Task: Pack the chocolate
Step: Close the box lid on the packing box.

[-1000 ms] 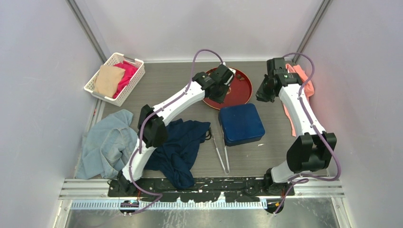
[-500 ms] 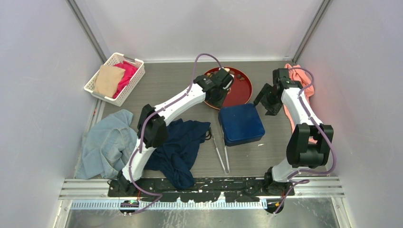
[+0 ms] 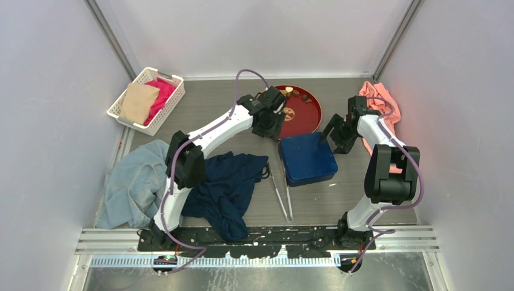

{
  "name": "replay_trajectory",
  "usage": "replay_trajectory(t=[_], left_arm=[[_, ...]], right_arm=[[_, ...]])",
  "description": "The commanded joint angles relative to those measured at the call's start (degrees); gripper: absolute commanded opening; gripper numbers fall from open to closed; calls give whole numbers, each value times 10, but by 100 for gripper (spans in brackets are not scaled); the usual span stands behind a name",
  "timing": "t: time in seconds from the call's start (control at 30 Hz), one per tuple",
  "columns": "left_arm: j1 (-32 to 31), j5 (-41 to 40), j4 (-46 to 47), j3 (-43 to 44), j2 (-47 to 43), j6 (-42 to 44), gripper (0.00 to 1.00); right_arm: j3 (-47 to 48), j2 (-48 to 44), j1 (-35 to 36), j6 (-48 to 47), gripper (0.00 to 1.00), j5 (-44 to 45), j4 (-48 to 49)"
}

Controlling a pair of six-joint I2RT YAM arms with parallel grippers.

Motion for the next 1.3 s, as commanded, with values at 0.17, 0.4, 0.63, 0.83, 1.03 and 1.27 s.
replay_trajectory(t=[0.17,0.4,0.63,0.83,1.03,1.27], left_arm=[[33,96,76,-56,-63,-56,64],[39,170,130,-98,-59,-82,70],[53,210,154,-120,-51,-96,68],[58,221,151,-109,-33,-92,68],[63,238,158,-101,-12,-101,67],[69,253,159,-97,6,-101,67]], right_arm=[[-5,-17,4,-13,75,-69,17],[3,-19,9,-17,75,-80,10],[6,-21,11,-17,75,-70,4],[-17,-72,-7,-7,85,-14,-2],[-81,-108,-35,3,87,-61,1],[-142,-147,-44,17,88,-97,-1]])
